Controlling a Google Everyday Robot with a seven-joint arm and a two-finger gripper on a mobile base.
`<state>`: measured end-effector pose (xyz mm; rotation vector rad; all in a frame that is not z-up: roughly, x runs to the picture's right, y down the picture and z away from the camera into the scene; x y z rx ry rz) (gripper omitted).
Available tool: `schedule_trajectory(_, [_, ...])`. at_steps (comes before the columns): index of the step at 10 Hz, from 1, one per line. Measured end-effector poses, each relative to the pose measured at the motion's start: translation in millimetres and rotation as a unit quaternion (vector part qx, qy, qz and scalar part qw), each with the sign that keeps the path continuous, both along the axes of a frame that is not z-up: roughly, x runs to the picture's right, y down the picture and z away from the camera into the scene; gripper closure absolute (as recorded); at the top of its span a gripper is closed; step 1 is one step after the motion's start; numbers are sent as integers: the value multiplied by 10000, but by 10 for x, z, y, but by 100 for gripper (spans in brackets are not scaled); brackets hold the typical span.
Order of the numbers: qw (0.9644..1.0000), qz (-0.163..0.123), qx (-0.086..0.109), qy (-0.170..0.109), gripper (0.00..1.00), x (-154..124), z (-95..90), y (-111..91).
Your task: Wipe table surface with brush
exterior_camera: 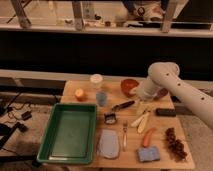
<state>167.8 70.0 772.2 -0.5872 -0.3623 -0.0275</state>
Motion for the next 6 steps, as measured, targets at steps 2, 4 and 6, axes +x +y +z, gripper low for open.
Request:
schedule_trajectory(2, [9999,-11,41,-130,20,2,78,-15])
schedule_trajectory(4, [9996,-39,228,-180,20,34,198,-22])
schedule_trajectory(6, [9988,-148,406,-217,20,26,295,-12])
